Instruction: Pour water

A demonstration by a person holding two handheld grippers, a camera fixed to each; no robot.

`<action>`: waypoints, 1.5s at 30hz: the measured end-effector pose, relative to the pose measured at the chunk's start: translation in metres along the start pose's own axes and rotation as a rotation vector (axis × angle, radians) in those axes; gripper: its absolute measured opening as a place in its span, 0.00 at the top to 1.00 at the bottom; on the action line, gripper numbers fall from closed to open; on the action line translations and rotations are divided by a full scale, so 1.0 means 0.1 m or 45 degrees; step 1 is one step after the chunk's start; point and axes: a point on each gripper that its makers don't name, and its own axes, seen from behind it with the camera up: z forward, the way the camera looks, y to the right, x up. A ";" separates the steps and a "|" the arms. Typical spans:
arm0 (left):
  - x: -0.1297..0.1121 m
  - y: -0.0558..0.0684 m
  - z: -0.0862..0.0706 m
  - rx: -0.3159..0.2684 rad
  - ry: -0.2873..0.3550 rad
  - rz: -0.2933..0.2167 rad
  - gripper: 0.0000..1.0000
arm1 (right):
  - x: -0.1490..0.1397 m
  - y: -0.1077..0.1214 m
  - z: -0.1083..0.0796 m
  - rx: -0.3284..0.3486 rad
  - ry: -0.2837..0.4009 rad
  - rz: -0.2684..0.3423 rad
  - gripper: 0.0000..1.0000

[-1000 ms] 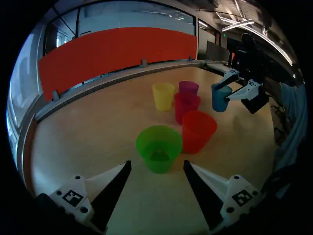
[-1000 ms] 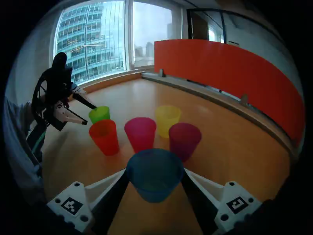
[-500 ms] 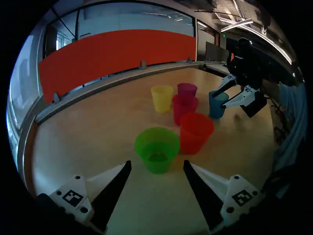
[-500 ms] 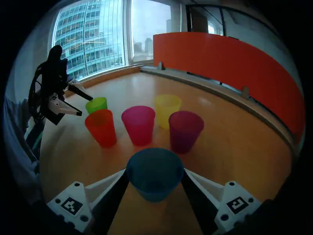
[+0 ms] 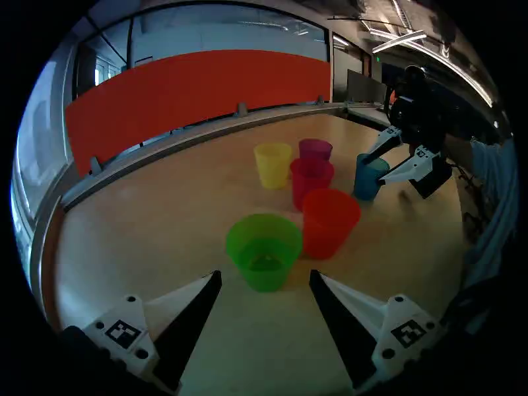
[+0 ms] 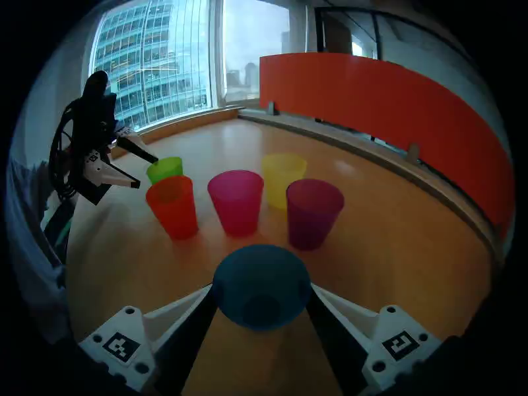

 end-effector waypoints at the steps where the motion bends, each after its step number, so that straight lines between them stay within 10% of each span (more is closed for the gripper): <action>1: 0.00 0.00 0.00 0.000 0.000 -0.001 0.01 | 0.00 0.00 0.00 -0.002 0.000 -0.002 0.08; 18: 0.01 -0.02 -0.11 0.029 0.027 -0.027 0.00 | -0.08 -0.03 -0.07 -0.025 -0.009 -0.027 0.00; 45: 0.16 -0.09 -0.57 0.160 0.182 -0.095 0.00 | -0.16 0.07 -0.78 -0.178 0.100 0.006 0.00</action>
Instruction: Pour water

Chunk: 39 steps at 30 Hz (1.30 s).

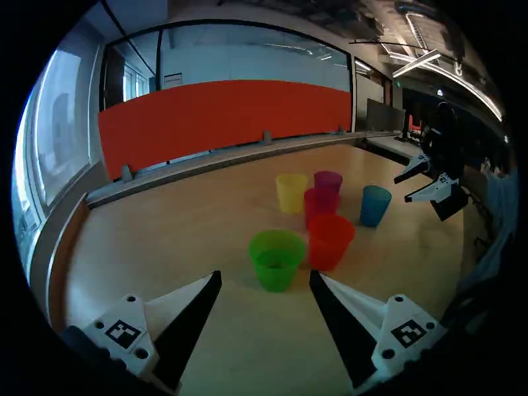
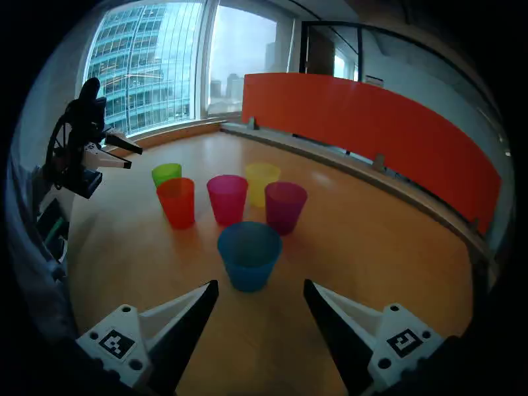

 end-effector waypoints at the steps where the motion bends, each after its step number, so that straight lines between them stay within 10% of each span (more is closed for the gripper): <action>1: 0.02 -0.01 -0.01 0.008 0.011 -0.002 0.01 | 0.01 0.01 -0.01 -0.009 0.009 0.004 0.00; 39: 0.73 -0.37 -0.25 0.411 0.420 -0.089 0.01 | 0.85 0.95 -0.60 -0.613 0.547 0.227 0.00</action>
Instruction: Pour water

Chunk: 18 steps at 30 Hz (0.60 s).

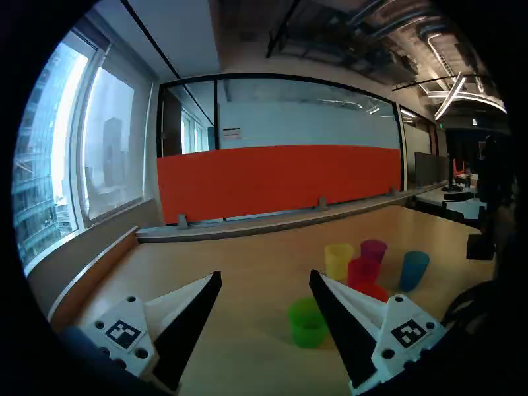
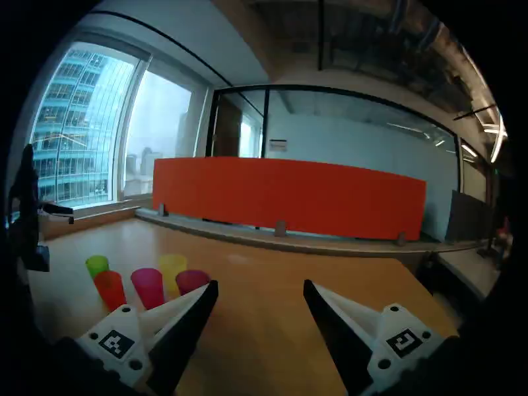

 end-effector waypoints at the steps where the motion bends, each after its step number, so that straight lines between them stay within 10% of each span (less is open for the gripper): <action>1: 0.04 0.00 -0.01 0.011 0.017 -0.006 0.01 | 0.03 0.03 -0.01 -0.016 0.017 0.015 0.00; 18: 0.50 0.06 -0.07 0.131 0.212 -0.004 0.01 | 0.31 0.39 -0.14 -0.260 0.232 0.094 0.00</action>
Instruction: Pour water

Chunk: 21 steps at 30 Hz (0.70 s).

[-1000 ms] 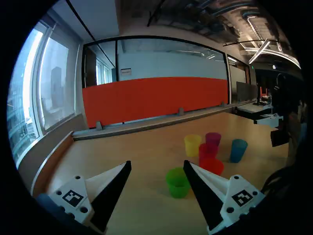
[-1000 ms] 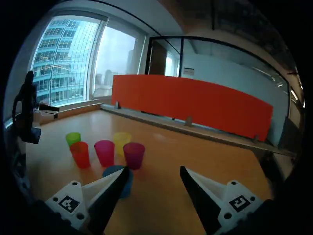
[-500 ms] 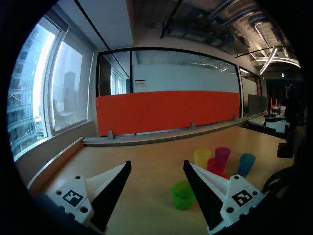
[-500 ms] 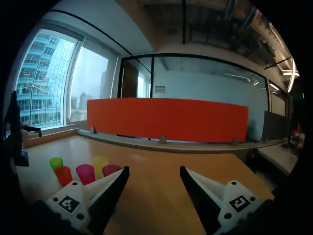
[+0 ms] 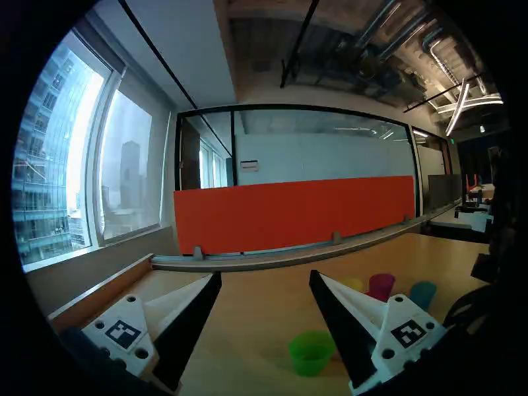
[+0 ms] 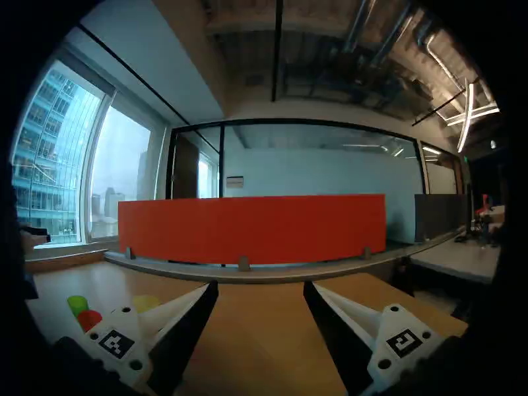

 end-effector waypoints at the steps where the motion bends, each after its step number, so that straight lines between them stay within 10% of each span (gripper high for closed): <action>1: 0.01 0.00 0.01 0.005 0.009 -0.005 0.01 | 0.00 0.00 -0.01 -0.007 0.000 -0.008 0.00; 21: -0.01 -0.11 0.07 0.127 0.101 0.007 0.01 | -0.08 0.10 -0.14 -0.081 -0.033 -0.061 0.00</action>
